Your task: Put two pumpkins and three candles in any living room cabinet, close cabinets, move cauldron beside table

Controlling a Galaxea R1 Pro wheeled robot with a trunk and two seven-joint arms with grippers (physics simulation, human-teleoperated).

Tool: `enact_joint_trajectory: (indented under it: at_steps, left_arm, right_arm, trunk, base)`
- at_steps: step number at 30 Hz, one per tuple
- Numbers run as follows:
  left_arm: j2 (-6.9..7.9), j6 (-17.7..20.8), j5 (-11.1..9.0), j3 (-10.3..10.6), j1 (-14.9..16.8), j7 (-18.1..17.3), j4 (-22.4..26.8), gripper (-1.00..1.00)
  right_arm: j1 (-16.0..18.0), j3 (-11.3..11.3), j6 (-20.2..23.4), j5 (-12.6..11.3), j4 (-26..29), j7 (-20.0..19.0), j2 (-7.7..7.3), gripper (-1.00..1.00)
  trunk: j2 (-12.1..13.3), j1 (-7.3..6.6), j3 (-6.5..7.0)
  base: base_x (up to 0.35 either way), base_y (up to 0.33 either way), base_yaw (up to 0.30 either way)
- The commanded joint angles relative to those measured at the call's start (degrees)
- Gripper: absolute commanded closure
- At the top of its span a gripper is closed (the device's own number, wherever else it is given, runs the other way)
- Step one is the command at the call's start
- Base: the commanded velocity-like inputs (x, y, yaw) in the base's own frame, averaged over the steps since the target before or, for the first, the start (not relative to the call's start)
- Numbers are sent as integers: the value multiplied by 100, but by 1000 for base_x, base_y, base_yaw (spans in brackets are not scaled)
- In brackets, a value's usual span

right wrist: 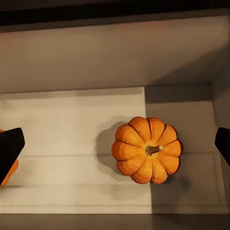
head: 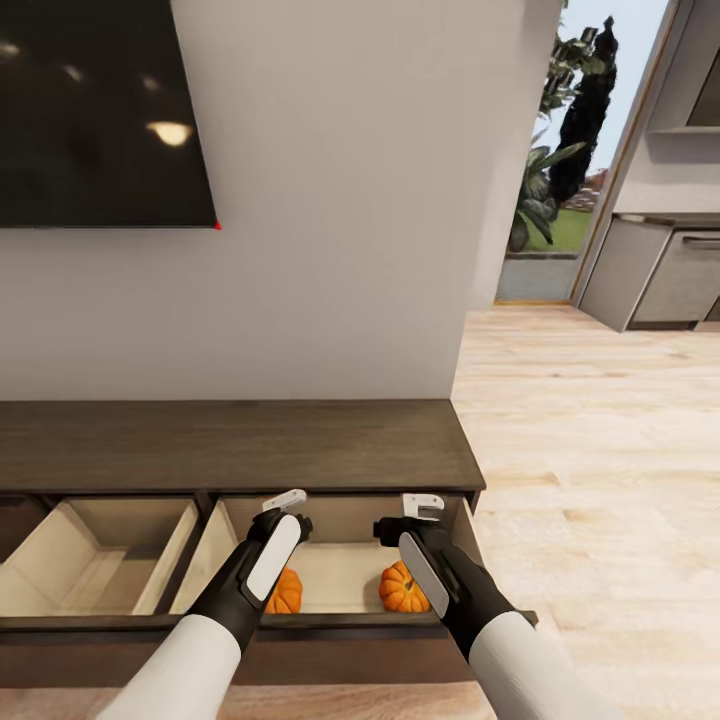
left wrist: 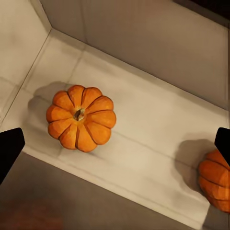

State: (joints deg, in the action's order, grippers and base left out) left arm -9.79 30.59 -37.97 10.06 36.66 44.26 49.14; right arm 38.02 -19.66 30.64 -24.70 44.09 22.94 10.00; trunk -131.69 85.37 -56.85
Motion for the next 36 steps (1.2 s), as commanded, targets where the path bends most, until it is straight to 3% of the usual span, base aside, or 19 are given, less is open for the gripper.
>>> enact_joint_trajectory:
  at_steps: [1,6,36]
  left_arm:
    - [3,10,-44,14,3,47,8,-100]
    - [3,10,-44,14,4,47,8,-100]
    - [3,17,-53,5,0,39,42,-100]
  right_arm:
    - [5,-11,12,-53,5,53,0,-100]
    - [3,-11,12,-53,8,53,0,-100]
    - [5,-11,12,-51,8,53,0,-100]
  trunk:
    - [39,-23,13]
    - [240,-133,103]
    - [200,-111,85]
  base:
    - [-77,0,0]
    - [-255,0,0]
    - [-306,0,0]
